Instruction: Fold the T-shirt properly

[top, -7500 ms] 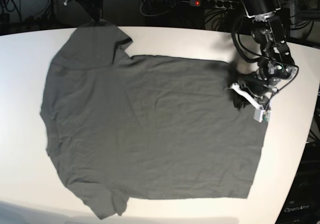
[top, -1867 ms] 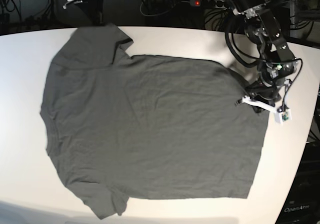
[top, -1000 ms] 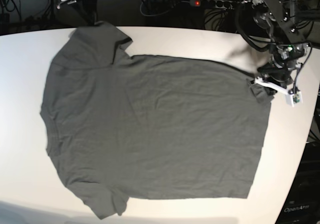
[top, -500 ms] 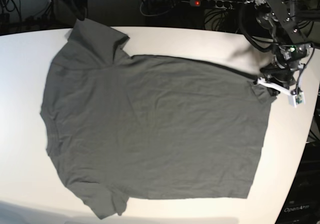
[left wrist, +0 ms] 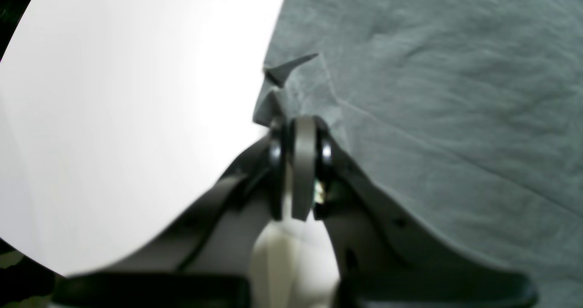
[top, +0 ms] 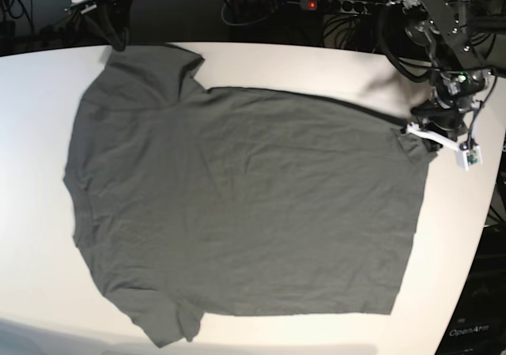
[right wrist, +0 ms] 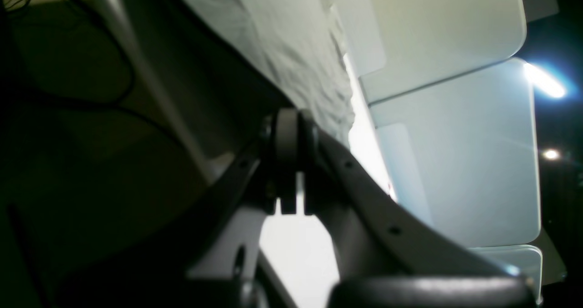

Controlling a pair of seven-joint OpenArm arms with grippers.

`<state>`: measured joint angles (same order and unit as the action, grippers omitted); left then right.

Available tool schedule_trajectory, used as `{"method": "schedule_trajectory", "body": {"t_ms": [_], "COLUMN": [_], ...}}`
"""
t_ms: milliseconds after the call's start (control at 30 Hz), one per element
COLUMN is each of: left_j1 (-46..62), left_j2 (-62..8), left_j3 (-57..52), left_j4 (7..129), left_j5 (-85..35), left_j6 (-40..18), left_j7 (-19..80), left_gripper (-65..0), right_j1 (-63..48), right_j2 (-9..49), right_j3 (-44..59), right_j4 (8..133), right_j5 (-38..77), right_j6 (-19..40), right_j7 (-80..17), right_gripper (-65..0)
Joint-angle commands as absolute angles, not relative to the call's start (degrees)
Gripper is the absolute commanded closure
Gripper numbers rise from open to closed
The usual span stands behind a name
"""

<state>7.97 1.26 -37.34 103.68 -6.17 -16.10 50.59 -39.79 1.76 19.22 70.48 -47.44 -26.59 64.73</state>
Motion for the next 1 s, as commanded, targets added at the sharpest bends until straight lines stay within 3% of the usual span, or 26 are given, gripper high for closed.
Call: {"method": "schedule_trajectory", "body": {"t_ms": [0, 167, 600, 967], "left_j1": [7.5, 7.5, 7.3, 5.5], "left_j2": [0.9, 0.8, -0.2, -0.3], "left_j3": [-37.4, -37.4, -37.5, -37.4], "left_j4": [105.0, 105.0, 105.1, 105.2], "left_j5": [-6.5, -6.5, -6.9, -6.9], "left_j6": [-16.1, -16.1, -16.1, -16.1], "left_j7": [49.5, 49.4, 49.6, 49.9], "left_gripper": [-2.8, -2.7, -2.7, -2.7], "right_j1": [-40.2, -38.3, -31.4, -23.6], "right_j2": [2.1, 2.3, 2.0, -2.1], "right_j3": [19.6, 19.6, 22.2, 28.4], "right_j4": [71.6, 73.3, 74.5, 74.4], "right_j5": [-46.3, -46.3, -40.3, -40.2], "right_j6": [-28.0, -27.4, -13.5, -2.6], "right_j7": [65.7, 63.3, 61.5, 61.5], "right_gripper": [0.0, 0.0, 0.0, 0.0]}}
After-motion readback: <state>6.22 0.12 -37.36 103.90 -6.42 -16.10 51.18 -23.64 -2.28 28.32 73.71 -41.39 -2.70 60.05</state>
